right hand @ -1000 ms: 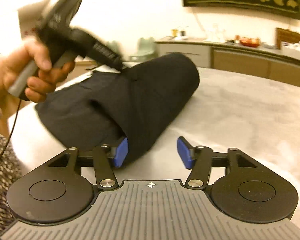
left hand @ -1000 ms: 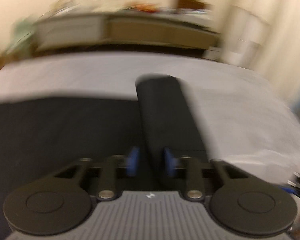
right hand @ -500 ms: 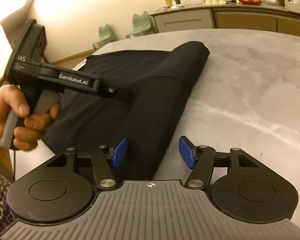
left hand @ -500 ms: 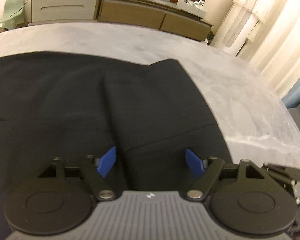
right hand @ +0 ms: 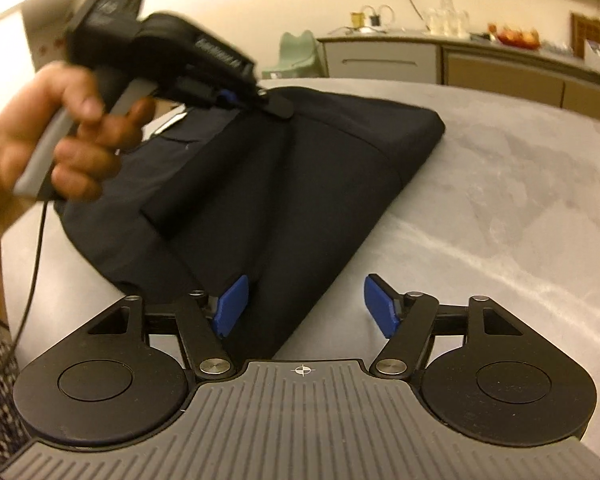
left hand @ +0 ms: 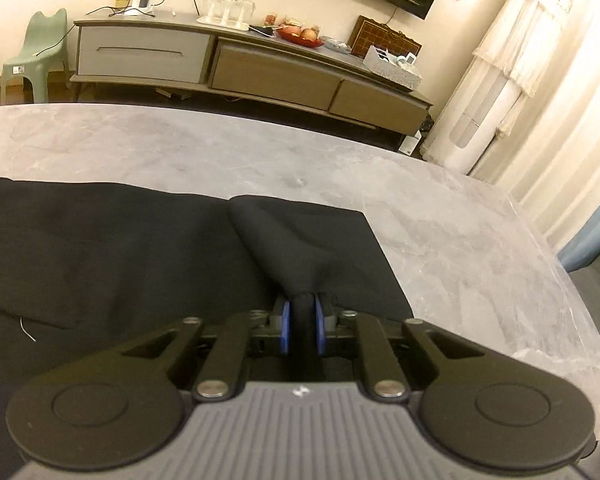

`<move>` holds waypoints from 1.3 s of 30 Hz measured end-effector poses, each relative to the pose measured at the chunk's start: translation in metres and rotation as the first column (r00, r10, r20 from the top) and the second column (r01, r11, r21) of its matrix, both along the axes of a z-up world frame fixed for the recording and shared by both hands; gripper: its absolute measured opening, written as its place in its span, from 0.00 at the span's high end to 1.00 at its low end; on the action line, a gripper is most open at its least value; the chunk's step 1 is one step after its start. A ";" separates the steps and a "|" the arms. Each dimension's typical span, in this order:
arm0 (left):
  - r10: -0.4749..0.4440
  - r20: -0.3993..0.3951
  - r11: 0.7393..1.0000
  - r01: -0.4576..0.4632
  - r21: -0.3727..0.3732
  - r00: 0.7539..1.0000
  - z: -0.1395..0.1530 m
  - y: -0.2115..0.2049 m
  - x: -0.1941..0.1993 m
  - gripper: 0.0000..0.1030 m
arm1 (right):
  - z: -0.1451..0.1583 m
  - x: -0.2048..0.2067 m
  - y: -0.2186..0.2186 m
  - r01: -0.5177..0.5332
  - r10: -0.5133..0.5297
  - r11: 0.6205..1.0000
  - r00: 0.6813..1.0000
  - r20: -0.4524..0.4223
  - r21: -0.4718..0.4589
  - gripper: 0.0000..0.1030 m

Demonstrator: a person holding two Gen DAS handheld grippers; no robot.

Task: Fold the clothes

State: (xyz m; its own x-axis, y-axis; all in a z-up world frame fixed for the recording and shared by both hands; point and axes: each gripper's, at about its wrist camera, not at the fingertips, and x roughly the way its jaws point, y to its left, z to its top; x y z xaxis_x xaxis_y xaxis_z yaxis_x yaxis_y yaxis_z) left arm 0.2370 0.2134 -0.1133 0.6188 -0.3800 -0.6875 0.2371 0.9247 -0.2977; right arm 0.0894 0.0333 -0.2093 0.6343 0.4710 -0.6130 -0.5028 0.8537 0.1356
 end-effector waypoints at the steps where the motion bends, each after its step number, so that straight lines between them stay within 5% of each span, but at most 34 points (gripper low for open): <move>1: 0.001 0.005 1.000 -0.001 0.015 1.000 0.002 -0.003 -0.001 0.88 | 0.000 0.000 0.002 -0.007 0.007 1.000 1.000 0.011 -0.013 0.30; 7: 0.094 -0.020 0.990 -0.092 0.105 0.995 0.005 0.017 0.008 0.87 | 0.004 -0.001 -0.004 -0.006 0.006 1.000 1.000 0.018 0.001 0.22; 12: 0.081 -0.079 0.990 -0.071 0.118 0.994 -0.013 0.014 0.004 0.82 | -0.001 0.006 -0.006 -0.015 0.015 1.000 1.000 -0.019 0.015 0.20; 18: 0.072 -0.030 0.997 -0.072 0.006 0.997 0.008 0.008 -0.001 0.89 | 0.004 0.012 -0.021 0.045 -0.041 0.996 0.998 -0.048 0.075 0.20; 21: 0.003 0.010 1.000 -0.003 -0.028 1.000 0.031 -0.046 -0.006 0.89 | 0.015 0.021 -0.051 0.157 -0.145 0.972 0.986 -0.079 0.175 0.20; 24: -0.065 0.052 0.996 0.068 -0.060 0.997 0.054 -0.099 -0.010 0.89 | 0.026 0.033 -0.110 0.334 -0.293 0.885 0.941 -0.168 0.325 0.21; 30: -0.265 0.007 0.963 0.265 -0.042 0.964 0.049 -0.230 0.002 0.76 | 0.007 0.046 -0.228 0.623 -0.433 0.611 0.779 -0.453 0.488 0.19; 32: -0.287 0.012 0.956 0.287 -0.062 0.958 0.050 -0.236 0.000 0.69 | -0.002 0.044 -0.244 0.652 -0.428 0.580 0.754 -0.499 0.488 0.19; 36: -0.130 0.047 0.987 0.134 -0.094 0.990 0.053 -0.181 -0.006 0.61 | -0.003 0.036 -0.247 0.625 -0.389 0.614 0.771 -0.505 0.482 0.19; 39: -0.057 0.002 0.996 0.057 -0.064 0.998 0.032 -0.156 -0.013 0.60 | 0.004 0.030 -0.241 0.570 -0.366 0.685 0.808 -0.462 0.453 0.19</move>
